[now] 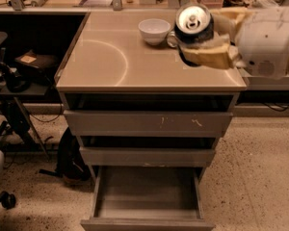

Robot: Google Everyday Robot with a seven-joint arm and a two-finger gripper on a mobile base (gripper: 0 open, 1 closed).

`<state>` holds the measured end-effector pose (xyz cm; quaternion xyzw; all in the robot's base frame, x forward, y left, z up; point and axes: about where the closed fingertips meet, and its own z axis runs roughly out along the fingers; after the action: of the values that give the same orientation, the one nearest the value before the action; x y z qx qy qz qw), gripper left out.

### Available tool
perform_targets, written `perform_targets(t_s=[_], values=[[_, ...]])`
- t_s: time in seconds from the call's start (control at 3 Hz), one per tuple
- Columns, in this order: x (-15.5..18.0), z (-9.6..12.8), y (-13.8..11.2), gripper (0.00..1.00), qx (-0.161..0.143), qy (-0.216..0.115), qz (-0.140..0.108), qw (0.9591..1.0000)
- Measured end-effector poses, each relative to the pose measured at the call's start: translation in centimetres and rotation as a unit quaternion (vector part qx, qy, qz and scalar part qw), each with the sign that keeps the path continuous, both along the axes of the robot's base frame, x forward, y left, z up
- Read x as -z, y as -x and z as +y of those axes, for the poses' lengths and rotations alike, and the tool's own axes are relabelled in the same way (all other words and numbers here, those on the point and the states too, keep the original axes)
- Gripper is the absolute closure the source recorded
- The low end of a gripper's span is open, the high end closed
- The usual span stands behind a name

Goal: Place pepsi can into bottom drawer

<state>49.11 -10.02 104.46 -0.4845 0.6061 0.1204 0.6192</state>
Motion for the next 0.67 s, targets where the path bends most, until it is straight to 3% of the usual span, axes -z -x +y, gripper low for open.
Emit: perform_targets(t_s=[0.67], values=[[1.33, -0.24, 0.24, 1.00, 0.006, 0.020, 0.007, 0.9998]])
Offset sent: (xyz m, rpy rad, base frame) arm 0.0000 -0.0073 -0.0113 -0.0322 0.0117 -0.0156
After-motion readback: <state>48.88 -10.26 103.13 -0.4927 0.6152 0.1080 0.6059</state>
